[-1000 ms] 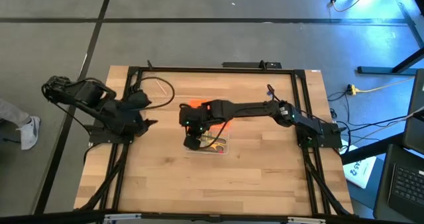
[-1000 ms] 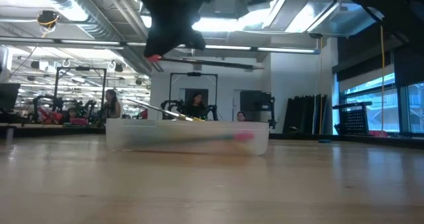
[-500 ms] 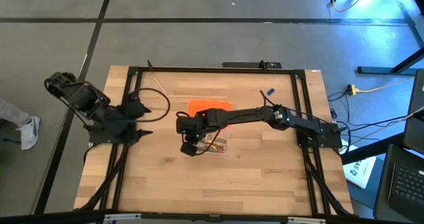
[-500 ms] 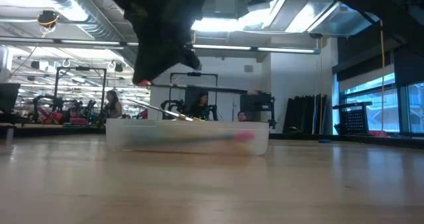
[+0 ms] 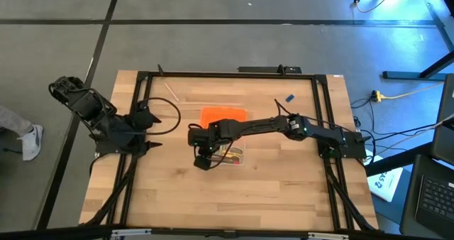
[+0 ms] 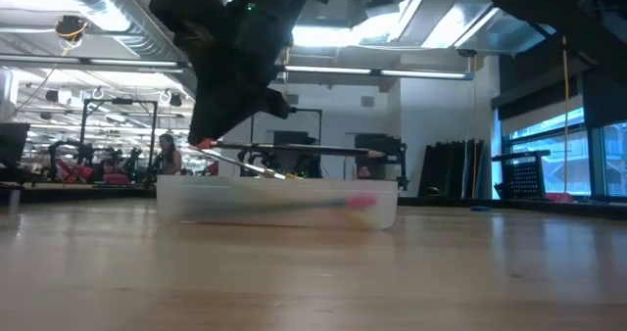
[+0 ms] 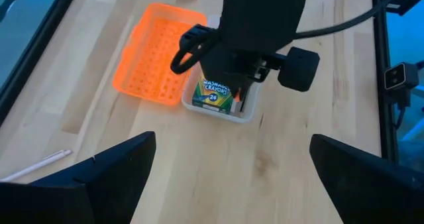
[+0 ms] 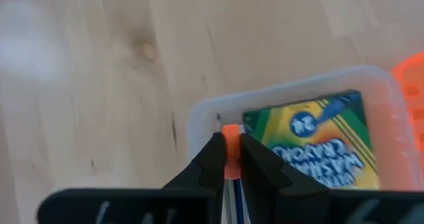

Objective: Pack school essentials
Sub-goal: Put the black pencil into the supply box, then put the pink pen into the supply box

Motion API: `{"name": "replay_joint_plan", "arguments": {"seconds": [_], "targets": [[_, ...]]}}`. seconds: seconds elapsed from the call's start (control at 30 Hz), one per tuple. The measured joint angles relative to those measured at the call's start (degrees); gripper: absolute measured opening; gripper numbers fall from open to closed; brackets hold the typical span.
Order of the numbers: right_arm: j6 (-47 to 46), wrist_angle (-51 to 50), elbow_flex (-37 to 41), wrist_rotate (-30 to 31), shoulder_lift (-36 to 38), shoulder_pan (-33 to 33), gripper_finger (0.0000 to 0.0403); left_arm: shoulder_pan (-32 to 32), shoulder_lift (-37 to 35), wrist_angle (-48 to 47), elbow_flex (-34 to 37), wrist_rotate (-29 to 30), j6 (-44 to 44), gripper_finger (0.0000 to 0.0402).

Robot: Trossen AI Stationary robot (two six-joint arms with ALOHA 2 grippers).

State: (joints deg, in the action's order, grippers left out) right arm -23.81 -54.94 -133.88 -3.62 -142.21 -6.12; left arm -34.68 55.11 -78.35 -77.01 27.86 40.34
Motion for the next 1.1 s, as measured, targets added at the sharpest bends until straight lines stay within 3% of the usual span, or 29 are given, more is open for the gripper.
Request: {"name": "replay_joint_plan", "arguments": {"seconds": [0.6, 0.9, 1.1], "targets": [[3.28, 0.29, 0.04, -4.15, -1.78, -0.46, 0.0041, 0.03, 0.0, 1.51, 0.0, -0.03, 0.07, 0.0394], [3.56, 0.31, 0.04, -4.0, -1.75, -0.45, 0.0085, 0.03, 0.0, 1.51, 0.0, -0.04, 0.02, 0.0394], [3.4, 0.31, 0.02, -3.97, -1.75, -0.27, 0.0094, 0.02, 0.0, 1.51, 0.0, -0.04, 0.0, 0.0394]]}}
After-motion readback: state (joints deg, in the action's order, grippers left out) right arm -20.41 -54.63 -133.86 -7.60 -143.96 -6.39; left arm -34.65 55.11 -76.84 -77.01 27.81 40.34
